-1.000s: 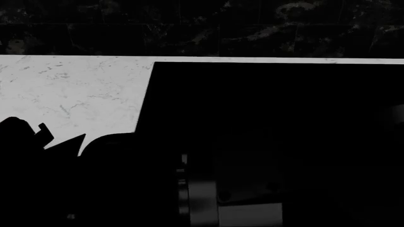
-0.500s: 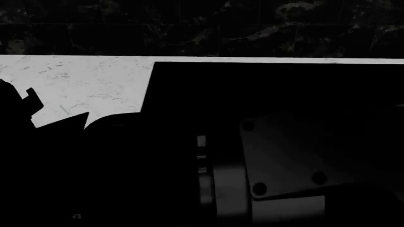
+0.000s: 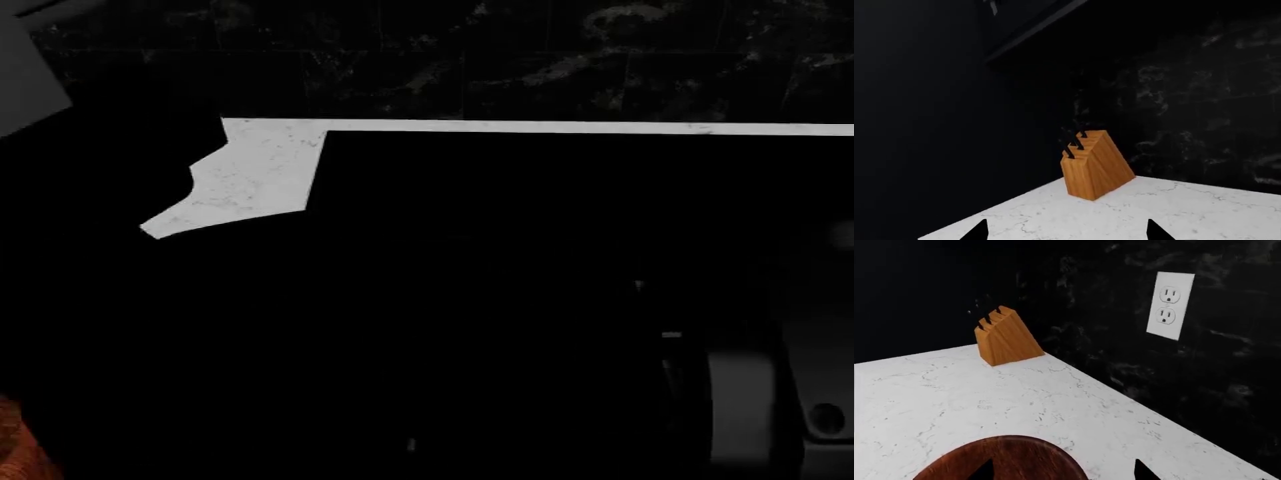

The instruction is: Pick the tomato from the pan and place it in the bowl.

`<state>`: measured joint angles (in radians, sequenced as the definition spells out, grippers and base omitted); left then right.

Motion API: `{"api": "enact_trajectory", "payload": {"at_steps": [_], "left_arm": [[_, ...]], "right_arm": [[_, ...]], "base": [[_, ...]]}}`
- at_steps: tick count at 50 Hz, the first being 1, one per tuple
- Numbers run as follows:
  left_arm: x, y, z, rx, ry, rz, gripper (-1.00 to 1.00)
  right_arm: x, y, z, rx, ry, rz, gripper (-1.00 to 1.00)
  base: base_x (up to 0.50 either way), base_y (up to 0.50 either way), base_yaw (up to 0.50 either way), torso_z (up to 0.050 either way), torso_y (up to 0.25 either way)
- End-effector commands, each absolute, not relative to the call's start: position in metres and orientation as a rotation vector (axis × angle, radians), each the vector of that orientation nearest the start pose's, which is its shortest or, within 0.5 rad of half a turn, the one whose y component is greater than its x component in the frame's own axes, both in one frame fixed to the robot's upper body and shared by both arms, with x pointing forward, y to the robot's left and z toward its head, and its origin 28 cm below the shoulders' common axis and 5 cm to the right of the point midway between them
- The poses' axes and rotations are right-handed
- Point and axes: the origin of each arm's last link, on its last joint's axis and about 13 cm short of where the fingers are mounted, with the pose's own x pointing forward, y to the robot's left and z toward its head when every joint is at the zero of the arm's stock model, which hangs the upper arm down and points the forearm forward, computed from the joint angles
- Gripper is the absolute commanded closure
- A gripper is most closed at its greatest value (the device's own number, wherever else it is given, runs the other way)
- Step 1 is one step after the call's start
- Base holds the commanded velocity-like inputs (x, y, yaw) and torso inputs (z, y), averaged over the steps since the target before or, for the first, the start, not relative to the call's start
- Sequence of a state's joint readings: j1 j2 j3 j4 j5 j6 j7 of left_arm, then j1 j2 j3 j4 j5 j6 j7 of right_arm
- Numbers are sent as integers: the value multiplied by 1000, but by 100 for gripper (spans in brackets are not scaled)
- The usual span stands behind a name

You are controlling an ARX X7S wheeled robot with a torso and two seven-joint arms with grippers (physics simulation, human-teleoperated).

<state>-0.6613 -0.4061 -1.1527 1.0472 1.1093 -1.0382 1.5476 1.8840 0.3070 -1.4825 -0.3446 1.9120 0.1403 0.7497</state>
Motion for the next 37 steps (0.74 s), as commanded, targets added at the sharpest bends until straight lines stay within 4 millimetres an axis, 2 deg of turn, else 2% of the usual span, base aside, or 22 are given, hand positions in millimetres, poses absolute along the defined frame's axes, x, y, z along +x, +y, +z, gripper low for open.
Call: {"api": "enact_trajectory", "payload": {"at_steps": [1,9,13,18,26,37], "left_arm": [[42,356,207,61,-213,783,-100],[48,351,205,61,-213,766,-100],[50,350,205,60,-214,758,-100],[57,344,204,58,-210,735,-100],[64,340,207,56,-202,707,-100],[82,339,206,48,-187,671,-100]], "right_arm": [[224,17,355,70,-126,766,-100],[218,-23,358,91,-247,631,-100],[216,-43,354,93,-289,541,-100],[204,-72,345,103,-354,417,-100],[184,-101,334,125,-444,284,-100],[163,-136,311,177,-475,79,-100]], "base": [[32,-7,-30,-10,0],[34,-8,-34,-11,0],[38,-9,-39,-11,0],[41,-11,-43,-12,0],[46,-13,-49,-13,0],[45,-15,-47,-13,0]]}}
